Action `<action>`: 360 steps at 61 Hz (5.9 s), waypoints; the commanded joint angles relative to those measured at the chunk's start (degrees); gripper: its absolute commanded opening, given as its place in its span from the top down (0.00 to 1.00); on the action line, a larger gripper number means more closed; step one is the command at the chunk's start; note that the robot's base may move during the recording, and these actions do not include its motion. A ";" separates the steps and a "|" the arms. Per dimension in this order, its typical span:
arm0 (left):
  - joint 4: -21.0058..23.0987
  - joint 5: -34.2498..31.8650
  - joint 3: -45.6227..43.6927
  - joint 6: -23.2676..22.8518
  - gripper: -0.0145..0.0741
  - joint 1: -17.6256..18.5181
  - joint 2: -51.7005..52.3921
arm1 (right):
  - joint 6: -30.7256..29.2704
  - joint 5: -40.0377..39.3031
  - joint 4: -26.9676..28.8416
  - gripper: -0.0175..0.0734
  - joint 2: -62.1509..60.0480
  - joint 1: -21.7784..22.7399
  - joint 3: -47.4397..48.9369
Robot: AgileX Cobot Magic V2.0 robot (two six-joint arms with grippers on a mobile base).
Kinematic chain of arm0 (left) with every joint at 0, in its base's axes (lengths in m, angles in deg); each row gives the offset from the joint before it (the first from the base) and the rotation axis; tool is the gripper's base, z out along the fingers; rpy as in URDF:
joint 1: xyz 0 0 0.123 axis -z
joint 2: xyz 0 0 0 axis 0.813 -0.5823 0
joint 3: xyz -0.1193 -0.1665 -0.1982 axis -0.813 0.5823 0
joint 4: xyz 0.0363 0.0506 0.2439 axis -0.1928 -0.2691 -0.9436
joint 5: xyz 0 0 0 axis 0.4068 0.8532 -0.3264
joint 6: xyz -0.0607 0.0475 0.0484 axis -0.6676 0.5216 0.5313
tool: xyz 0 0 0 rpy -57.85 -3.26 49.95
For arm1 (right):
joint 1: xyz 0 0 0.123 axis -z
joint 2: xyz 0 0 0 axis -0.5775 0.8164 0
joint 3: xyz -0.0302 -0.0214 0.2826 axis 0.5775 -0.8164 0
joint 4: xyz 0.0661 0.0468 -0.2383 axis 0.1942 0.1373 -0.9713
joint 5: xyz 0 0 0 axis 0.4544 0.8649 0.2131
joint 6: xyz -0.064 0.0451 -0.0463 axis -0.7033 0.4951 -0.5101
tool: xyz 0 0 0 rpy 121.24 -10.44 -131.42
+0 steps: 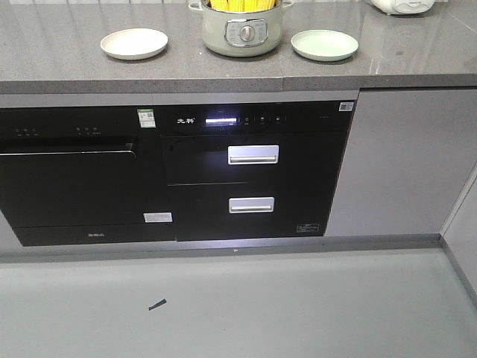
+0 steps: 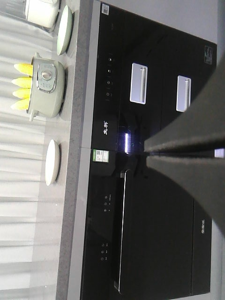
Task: Distribute corn equally
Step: 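Continue driving forward until the pot and plates are in reach, then align the base in front of the corn pot between the plates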
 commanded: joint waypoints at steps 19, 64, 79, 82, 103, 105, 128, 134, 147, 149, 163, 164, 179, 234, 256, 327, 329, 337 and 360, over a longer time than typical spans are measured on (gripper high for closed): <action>-0.03 -4.63 -1.36 -0.56 0.84 -0.05 0.23 | -0.30 -4.27 -0.63 0.81 -0.31 0.23 -1.06; -0.03 -4.63 -1.36 -0.56 0.84 -0.05 0.23 | -0.30 -4.27 -0.63 0.81 -0.31 0.23 -1.06; -0.03 -4.63 -1.36 -0.56 0.84 -0.05 0.23 | -0.30 -4.27 -0.63 0.81 -0.31 0.23 -1.06; -0.03 -4.63 -1.36 -0.56 0.84 -0.05 0.23 | -0.30 -4.27 -0.63 0.81 -0.31 0.23 -1.06; -0.03 -4.63 -1.36 -0.56 0.84 -0.05 0.23 | -0.30 -4.27 -0.63 0.81 -0.31 0.23 -1.06; -0.03 -4.63 -1.36 -0.56 0.84 -0.05 0.23 | -0.30 -4.27 -0.63 0.81 -0.31 0.23 -1.06; -0.03 -4.63 -1.36 -0.56 0.84 -0.05 0.23 | -0.30 -4.27 -0.63 0.81 -0.31 0.23 -1.06; -0.03 -4.63 -1.36 -0.56 0.84 -0.05 0.23 | -0.30 -4.27 -0.63 0.81 -0.31 0.23 -1.06; -0.03 -4.63 -1.36 -0.56 0.84 -0.05 0.23 | -0.30 -4.27 -0.63 0.81 -0.31 0.23 -1.06; -0.03 -4.63 -1.36 -0.56 0.84 -0.05 0.23 | -0.30 -4.27 -0.63 0.81 -0.31 0.23 -1.06; -0.03 -4.63 -1.36 -0.56 0.84 -0.05 0.23 | -0.30 -4.27 -0.63 0.81 -0.31 0.23 -1.06; -0.03 -4.63 -1.36 -0.56 0.84 -0.05 0.23 | -0.30 -4.27 -0.63 0.81 -0.31 0.23 -1.06; -0.03 -4.63 -1.36 -0.56 0.84 -0.05 0.23 | -0.30 -4.27 -0.63 0.81 -0.31 0.23 -1.06; -0.03 -4.63 -1.36 -0.56 0.84 -0.05 0.23 | -0.30 -4.27 -0.63 0.81 -0.31 0.23 -1.06; -0.03 -4.63 -1.36 -0.56 0.84 -0.05 0.23 | -0.30 -4.27 -0.63 0.81 -0.31 0.23 -1.06; -0.03 -4.63 -1.36 -0.56 0.84 -0.05 0.23 | -0.30 -4.27 -0.63 0.81 -0.31 0.23 -1.06; -0.03 -4.63 -1.36 -0.56 0.84 -0.05 0.23 | -0.30 -4.27 -0.63 0.81 -0.31 0.23 -1.06; -0.03 -4.63 -1.36 -0.56 0.84 -0.05 0.23 | -0.30 -4.27 -0.63 0.81 -0.31 0.23 -1.06; -0.03 -4.63 -1.36 -0.56 0.84 -0.05 0.23 | -0.30 -4.27 -0.63 0.81 -0.31 0.23 -1.06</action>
